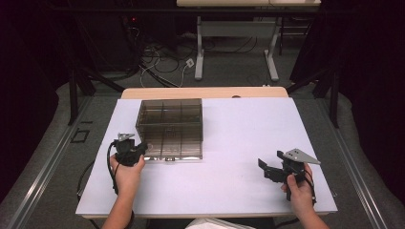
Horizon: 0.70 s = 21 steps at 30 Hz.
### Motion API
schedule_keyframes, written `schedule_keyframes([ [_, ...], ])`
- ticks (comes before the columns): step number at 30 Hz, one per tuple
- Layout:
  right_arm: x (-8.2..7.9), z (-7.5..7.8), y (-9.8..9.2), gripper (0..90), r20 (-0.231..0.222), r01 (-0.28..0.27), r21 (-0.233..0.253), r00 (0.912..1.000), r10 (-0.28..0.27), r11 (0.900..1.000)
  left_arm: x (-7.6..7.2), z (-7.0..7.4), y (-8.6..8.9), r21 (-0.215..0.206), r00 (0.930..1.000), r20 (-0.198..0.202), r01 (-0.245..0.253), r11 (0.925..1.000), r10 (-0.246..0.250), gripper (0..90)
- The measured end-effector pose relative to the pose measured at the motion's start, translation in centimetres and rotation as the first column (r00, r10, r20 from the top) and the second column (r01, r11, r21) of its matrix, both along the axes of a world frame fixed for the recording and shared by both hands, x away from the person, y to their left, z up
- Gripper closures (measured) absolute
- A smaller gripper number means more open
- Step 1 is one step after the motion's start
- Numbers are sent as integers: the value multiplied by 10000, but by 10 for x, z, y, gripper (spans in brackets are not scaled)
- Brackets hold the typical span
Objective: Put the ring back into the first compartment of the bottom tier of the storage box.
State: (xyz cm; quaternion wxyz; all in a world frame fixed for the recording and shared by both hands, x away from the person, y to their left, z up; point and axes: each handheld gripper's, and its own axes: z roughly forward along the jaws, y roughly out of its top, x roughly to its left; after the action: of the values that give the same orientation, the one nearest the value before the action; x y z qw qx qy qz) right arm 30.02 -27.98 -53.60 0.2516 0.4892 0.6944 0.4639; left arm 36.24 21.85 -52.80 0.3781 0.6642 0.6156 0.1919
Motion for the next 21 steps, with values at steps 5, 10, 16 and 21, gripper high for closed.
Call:
schedule_keyframes([
  [5, 0, 0, 0, 156, 10, 13, -15, 10000, -13, 10000, 1, -3, 1, -33, 9999, -7, -120, 9999, 120, 868],
  [10, 0, 0, 0, 156, -2, 26, -8, 10000, -26, 10000, 2, -5, 2, -46, 9999, -15, -162, 9999, 162, 869],
  [16, 0, 0, 0, 156, 10, 4, -13, 10000, -4, 10000, 3, -7, 2, -27, 9997, -38, -238, 9997, 238, 868],
  [21, 0, 0, 0, 156, -3, -10, -7, 10000, 10, 10000, 3, -7, 3, -20, 9996, -62, -263, 9997, 263, 868],
])
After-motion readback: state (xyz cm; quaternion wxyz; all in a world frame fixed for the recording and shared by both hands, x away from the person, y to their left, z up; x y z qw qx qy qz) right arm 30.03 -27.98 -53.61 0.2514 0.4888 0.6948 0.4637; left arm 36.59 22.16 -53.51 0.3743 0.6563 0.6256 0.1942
